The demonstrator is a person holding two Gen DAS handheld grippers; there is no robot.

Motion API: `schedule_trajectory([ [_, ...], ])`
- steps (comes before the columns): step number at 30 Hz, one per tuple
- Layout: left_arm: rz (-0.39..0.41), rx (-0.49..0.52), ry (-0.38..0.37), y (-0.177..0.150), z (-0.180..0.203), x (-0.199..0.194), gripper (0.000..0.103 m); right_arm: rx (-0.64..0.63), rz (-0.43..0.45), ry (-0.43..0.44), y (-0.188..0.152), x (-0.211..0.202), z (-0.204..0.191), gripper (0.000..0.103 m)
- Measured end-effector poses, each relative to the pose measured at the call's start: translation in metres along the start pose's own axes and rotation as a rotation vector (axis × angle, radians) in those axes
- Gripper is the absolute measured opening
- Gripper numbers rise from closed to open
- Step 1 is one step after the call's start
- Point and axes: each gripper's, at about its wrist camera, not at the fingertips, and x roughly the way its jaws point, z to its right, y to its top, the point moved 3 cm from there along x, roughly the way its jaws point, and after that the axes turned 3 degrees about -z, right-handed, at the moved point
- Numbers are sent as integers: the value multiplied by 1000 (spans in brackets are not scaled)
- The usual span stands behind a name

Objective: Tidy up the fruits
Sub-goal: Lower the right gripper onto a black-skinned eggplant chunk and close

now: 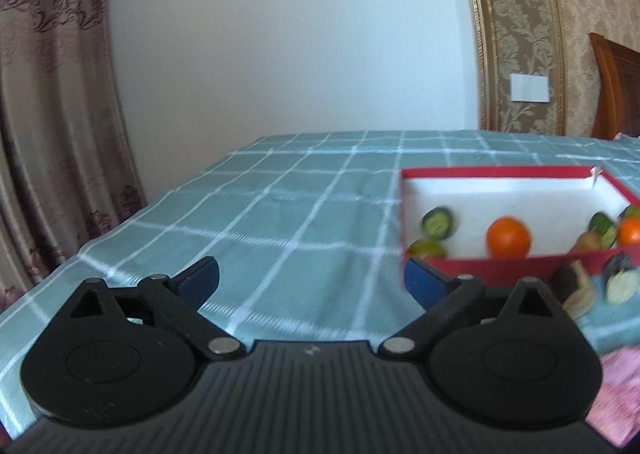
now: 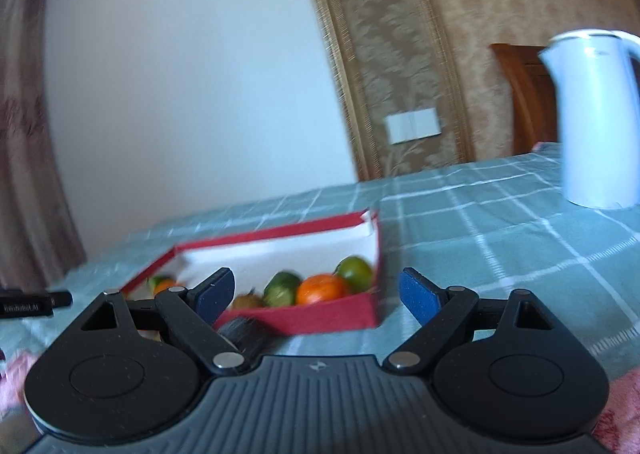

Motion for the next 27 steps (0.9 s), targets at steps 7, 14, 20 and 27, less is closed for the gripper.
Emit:
schedule_trajectory([
  [7,-12,-33,-9,-14,-13,2,99,-173,-159,24,-2,33,-35,90],
  [14,3,-51,-31,-14,-16,1,99,-201,-250,71,-6,56,-45,81],
  [20,-5,-64,-45,-15,-16,2,99,-183,-298,89,-6,65,-47,65],
  [27,-12,-70,-49,-15,-17,3,99,-194,-340,108,-8,73,-53,49],
])
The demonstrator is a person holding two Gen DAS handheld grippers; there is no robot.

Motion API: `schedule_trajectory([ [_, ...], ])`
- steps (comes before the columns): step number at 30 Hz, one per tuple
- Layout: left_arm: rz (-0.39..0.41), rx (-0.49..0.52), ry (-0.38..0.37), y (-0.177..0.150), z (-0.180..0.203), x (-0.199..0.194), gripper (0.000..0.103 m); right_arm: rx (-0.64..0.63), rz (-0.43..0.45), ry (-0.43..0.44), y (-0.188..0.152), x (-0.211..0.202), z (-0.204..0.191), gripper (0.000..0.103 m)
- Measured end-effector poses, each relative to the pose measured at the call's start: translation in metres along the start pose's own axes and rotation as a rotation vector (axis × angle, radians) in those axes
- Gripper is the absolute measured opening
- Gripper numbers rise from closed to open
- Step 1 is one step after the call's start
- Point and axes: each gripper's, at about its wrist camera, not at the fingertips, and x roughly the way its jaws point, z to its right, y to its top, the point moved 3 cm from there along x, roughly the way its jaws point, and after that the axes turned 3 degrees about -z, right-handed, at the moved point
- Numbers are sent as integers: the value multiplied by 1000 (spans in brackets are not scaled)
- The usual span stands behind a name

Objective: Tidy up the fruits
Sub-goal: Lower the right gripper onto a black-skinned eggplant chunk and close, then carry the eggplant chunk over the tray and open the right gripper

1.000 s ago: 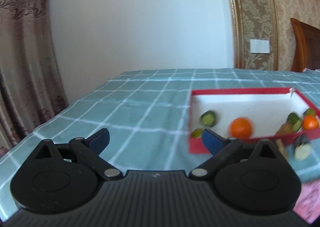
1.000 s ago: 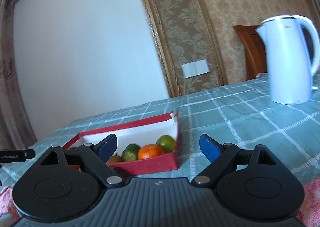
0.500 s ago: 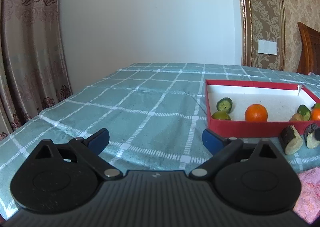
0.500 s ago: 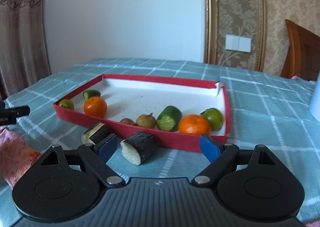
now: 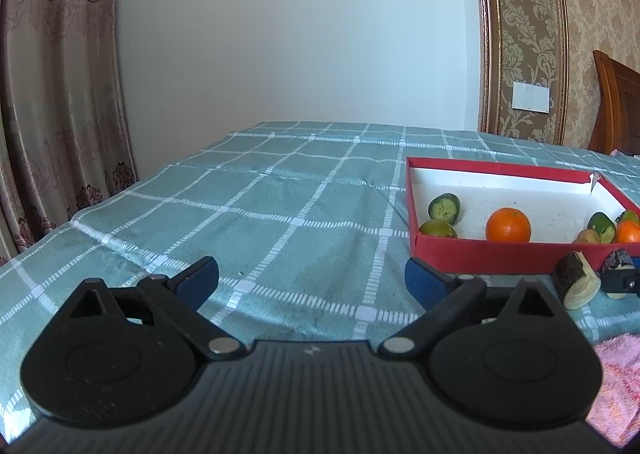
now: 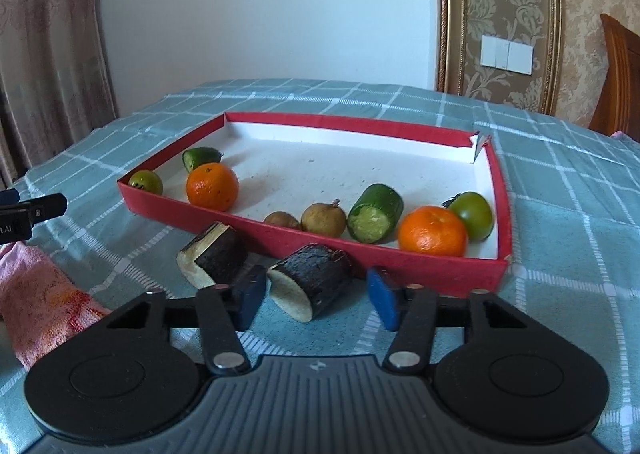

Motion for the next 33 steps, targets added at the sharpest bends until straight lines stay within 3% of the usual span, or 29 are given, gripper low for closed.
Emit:
schedule_trajectory([
  [5,-5,0,-2,-1,0,1,99,-4,4,-1,0,1,-3,45],
  [13,-9,2,3,-1,0,0,99,14,149,-20,-2,-35,2,45],
  [20,-16,-11,12,-2,-2,1,99,18,181,-35,-6,-43,7,45],
  [26,-15,1,17,-2,-1,2,99,6,211,-33,16,-41,4,45],
  [33,-16,-14,9,-2,-3,2,99,18,185,-12,49,-14,0,45],
])
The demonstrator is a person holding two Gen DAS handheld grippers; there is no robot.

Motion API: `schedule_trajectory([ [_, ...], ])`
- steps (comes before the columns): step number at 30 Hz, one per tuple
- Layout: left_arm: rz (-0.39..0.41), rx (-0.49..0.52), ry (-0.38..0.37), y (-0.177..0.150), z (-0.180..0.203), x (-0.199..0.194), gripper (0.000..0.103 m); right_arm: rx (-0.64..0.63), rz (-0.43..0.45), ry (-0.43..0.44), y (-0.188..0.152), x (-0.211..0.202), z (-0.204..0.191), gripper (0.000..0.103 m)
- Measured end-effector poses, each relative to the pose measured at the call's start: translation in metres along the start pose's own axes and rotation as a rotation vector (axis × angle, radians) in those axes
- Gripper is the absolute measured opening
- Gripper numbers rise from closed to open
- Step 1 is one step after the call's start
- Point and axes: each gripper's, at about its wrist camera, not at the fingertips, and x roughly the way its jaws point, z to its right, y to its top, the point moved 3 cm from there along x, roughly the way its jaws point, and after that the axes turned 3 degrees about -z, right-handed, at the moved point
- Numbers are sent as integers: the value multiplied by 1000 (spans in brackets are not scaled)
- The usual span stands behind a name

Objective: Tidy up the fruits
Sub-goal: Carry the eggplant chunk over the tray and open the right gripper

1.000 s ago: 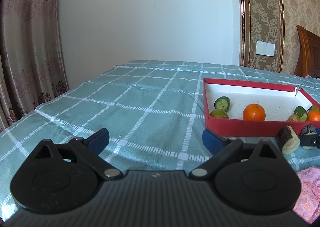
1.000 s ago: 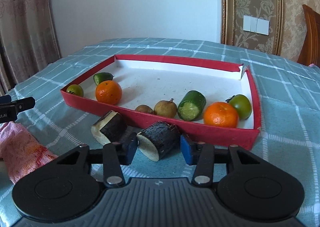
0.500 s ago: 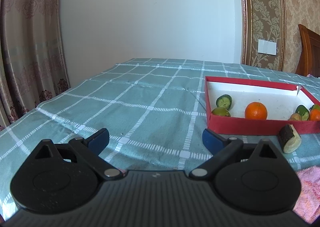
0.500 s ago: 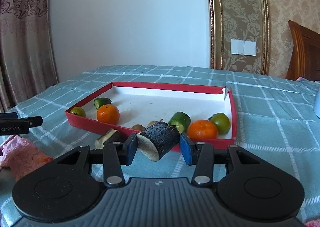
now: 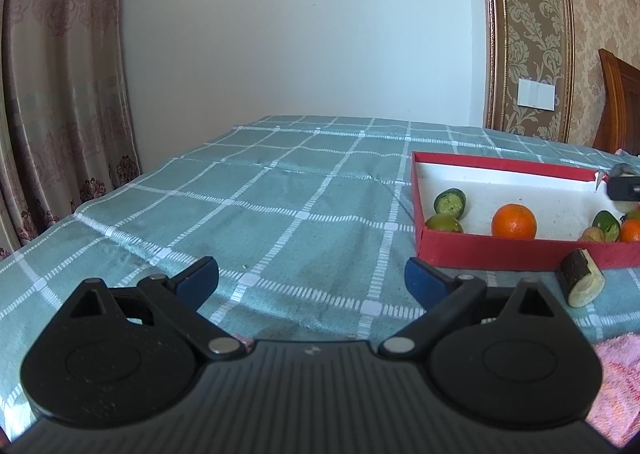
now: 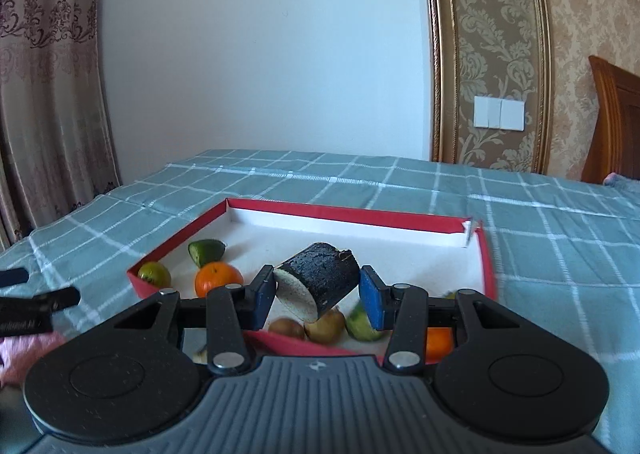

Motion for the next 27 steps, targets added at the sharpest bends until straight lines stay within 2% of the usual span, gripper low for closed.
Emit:
schedule_trajectory([
  [12,-3,-19,-16,0,-2,0,99,18,-99,-38,-2,53,2,45],
  [15,-4,-20,-16,0,-3,0,99,25,-96,-49,-3,54,4,51],
  [17,-3,-20,-12,0,-3,0,99,28,-84,-46,-3,48,5,67],
  [18,-3,-19,-9,0,-2,-1,99,25,-77,-53,-3,44,5,70],
  [22,1,-15,1,-1,-2,-2,99,31,-6,-69,-8,8,12,70],
  [27,8,12,21,-1,3,-2,99,69,72,-100,-34,-43,30,70],
])
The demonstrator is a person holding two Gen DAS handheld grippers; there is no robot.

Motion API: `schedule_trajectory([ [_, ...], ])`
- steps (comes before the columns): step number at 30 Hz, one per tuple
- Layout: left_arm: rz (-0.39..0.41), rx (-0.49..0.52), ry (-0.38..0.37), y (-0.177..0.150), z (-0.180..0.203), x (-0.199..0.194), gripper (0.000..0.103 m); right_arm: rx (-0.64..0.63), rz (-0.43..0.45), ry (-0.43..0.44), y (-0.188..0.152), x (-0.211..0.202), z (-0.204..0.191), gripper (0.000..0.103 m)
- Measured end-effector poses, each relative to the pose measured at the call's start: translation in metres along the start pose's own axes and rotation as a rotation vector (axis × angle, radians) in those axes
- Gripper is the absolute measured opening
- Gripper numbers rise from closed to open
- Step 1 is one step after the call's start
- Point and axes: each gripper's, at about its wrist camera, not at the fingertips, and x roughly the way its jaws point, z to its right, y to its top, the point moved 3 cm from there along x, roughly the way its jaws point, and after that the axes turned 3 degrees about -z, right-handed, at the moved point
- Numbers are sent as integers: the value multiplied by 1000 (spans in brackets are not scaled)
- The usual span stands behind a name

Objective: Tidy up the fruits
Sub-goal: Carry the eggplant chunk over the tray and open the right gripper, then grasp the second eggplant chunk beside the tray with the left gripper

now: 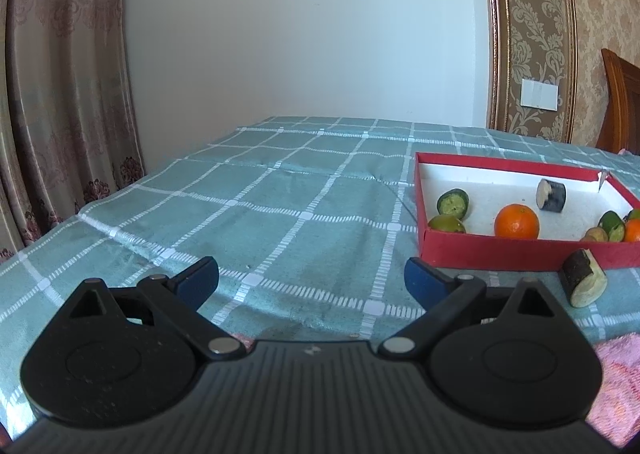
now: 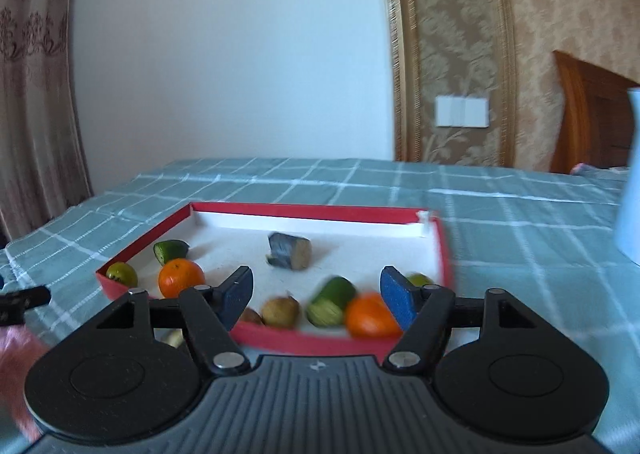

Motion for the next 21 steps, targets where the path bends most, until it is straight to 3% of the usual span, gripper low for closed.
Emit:
schedule_trajectory([
  [5,17,21,31,3,7,-4,99,56,17,-22,-20,-16,21,70],
  [9,29,33,-10,12,23,-16,99,116,34,-21,-22,-20,31,72],
  [21,70,176,-99,32,124,-28,99,122,89,-39,-21,-30,33,72],
])
